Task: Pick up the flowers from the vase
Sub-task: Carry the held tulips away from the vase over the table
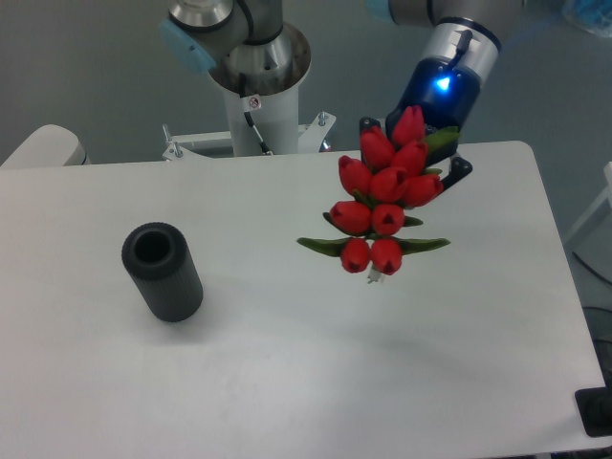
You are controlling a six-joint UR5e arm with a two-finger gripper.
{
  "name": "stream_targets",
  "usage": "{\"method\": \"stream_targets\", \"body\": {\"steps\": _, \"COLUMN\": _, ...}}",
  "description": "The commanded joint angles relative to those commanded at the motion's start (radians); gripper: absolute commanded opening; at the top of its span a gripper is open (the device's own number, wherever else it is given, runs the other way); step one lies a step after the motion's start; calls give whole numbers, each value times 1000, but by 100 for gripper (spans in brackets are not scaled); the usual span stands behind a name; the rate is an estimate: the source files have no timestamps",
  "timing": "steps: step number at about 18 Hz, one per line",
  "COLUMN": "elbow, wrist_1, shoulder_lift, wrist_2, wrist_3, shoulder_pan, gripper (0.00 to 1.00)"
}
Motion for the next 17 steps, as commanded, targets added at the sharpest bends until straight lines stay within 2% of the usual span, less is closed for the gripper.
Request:
{"method": "stream_targets", "body": {"steps": 7, "elbow": -31, "wrist_1": -2, "shoulder_lift": 11, "wrist_2": 40, "wrist_3": 28, "shoulder_pan": -1, "gripper": 33}}
{"method": "stream_targets", "body": {"steps": 17, "elbow": -38, "wrist_1": -2, "shoulder_lift": 12, "wrist_2": 40, "wrist_3": 28, "shoulder_pan": -1, "gripper": 33}}
